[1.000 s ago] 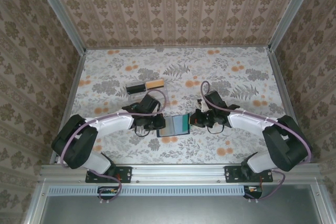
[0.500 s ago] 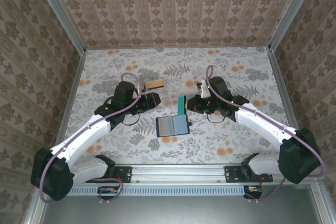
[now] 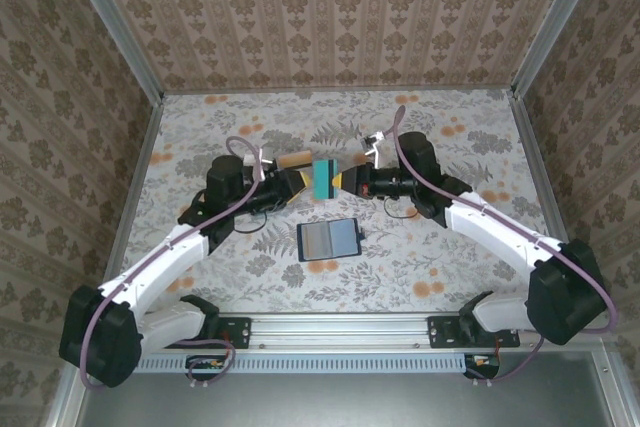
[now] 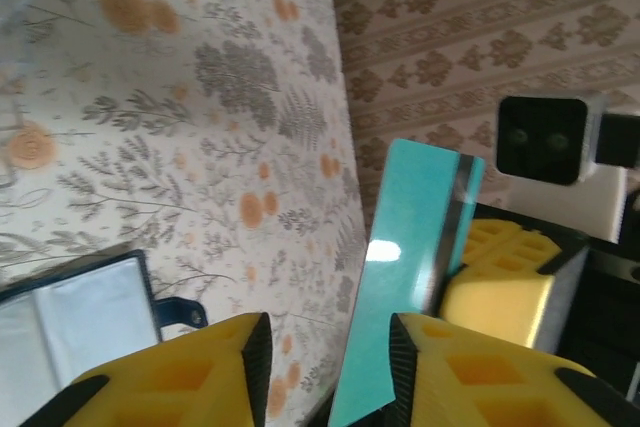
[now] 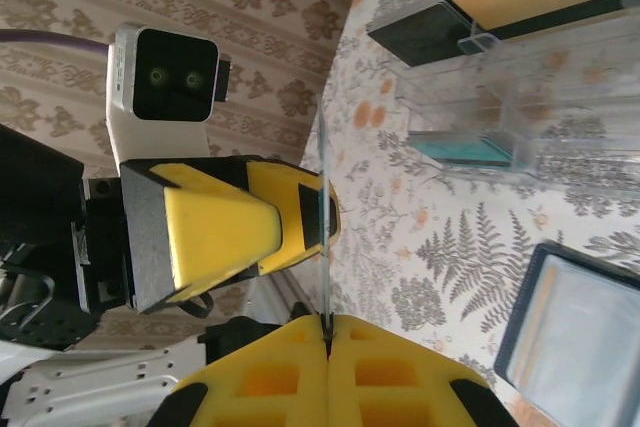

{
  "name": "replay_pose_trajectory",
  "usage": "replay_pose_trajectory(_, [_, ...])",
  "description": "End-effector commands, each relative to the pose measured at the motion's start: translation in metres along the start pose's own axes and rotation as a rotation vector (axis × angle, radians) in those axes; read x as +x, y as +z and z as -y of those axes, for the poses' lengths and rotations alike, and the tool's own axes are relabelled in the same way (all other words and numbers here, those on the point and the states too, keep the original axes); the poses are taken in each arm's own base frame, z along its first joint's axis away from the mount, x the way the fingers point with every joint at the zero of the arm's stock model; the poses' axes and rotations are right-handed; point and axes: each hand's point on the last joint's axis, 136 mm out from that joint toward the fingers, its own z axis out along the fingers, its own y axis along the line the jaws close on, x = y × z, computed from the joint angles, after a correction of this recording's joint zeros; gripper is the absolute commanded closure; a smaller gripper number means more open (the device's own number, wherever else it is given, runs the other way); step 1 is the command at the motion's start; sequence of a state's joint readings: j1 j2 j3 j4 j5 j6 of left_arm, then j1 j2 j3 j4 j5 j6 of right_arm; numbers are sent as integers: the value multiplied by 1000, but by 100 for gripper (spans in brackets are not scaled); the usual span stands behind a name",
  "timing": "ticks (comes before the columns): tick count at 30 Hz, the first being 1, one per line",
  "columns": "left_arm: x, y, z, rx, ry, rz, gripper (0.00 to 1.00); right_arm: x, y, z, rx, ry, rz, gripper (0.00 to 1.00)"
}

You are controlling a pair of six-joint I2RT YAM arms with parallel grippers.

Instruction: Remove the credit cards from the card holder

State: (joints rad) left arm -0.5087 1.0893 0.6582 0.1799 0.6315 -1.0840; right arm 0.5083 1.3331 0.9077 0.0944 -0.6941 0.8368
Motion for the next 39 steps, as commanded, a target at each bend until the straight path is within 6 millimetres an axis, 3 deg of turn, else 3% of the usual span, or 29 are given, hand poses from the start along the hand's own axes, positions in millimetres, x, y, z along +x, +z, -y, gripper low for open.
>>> replay_pose_trajectory(1, [2,0,15,85,6,-24,65,-1,4,-16,-96,-8,-20,100])
replay_pose_trajectory(6, [1,0,23,126,17,-30,72,2,9,-16,-109,-3,-44,100])
replay_pose_trajectory(10, [2,0,26,137,25,-38,81,1,10,-19,-126,-7,-47,100])
replay_pose_trajectory(14, [1,-1,28,137,33,-32,94,4,17,-8,-109,13,-70,100])
replay_pose_trajectory(15, [1,-1,28,136,33,-32,98,6,18,-5,-102,16,-72,91])
replay_pose_trajectory(16, [1,-2,28,134,35,-31,100,7,18,-3,-93,16,-74,75])
replay_pose_trajectory(18, [1,-3,29,121,46,-32,100,9,17,2,-70,13,-70,64])
replay_pose_trajectory(22, [2,-12,23,55,85,-34,100,12,8,9,-5,-15,-57,25])
replay_pose_trajectory(25, [4,-23,15,-36,137,-41,100,13,-1,15,45,-32,-42,7])
replay_pose_trajectory(27, [6,-31,7,-111,182,-50,100,13,-7,18,73,-43,-26,0])
replay_pose_trajectory(32, [9,-55,-20,-346,338,-90,100,15,-19,24,132,-69,2,0])
replay_pose_trajectory(39, [-10,-88,-56,-680,708,-201,100,12,-36,22,165,-132,87,0])
